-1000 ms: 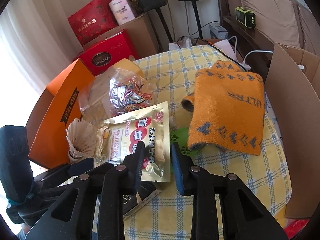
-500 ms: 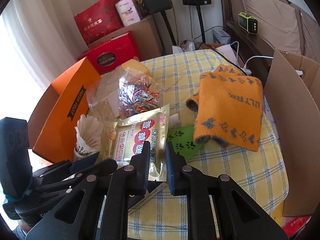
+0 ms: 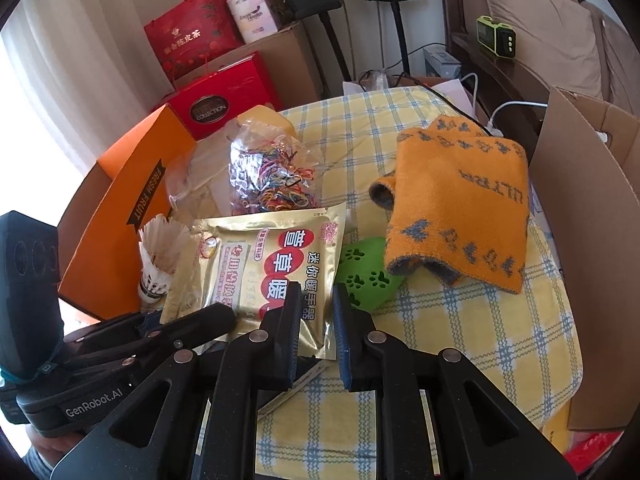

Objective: Organize objects
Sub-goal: 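Close the left tool on the gold foil packet and lift it, then carry the gold packet into the orange box and open the left tool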

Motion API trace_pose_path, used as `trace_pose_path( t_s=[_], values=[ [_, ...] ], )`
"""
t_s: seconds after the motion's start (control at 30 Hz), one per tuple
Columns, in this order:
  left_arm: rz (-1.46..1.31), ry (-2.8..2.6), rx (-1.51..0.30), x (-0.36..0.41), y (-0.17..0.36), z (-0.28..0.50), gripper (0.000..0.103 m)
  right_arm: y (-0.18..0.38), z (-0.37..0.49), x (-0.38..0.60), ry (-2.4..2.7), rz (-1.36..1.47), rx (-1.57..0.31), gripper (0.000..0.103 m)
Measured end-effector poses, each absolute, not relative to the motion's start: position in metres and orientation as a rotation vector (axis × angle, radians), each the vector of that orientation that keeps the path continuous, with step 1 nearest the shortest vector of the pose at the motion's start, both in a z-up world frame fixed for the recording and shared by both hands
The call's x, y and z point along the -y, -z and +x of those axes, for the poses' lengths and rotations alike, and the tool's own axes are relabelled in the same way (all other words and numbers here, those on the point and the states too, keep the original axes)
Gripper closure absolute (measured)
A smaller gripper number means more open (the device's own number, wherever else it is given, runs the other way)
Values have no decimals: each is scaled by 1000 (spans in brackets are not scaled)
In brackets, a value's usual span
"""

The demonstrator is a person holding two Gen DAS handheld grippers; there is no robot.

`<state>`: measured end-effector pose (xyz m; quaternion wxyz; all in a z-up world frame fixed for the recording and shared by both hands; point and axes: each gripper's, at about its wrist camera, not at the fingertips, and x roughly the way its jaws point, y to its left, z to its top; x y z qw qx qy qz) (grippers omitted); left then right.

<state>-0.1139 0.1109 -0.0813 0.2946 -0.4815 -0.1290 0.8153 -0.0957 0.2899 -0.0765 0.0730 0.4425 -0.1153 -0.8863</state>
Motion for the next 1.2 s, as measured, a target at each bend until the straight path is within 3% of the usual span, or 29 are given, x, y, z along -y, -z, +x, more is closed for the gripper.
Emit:
trace_pose_path(
  t_s=[0.7,1.2],
  values=[
    [-1120,-2197,366,-90,10,-76,82,2,-50,-279,2727,1092,334,88],
    [-1039,-2313,442,-15,-24,-73,81,-26,-60,-208,2655,1012,230,88]
  ],
)
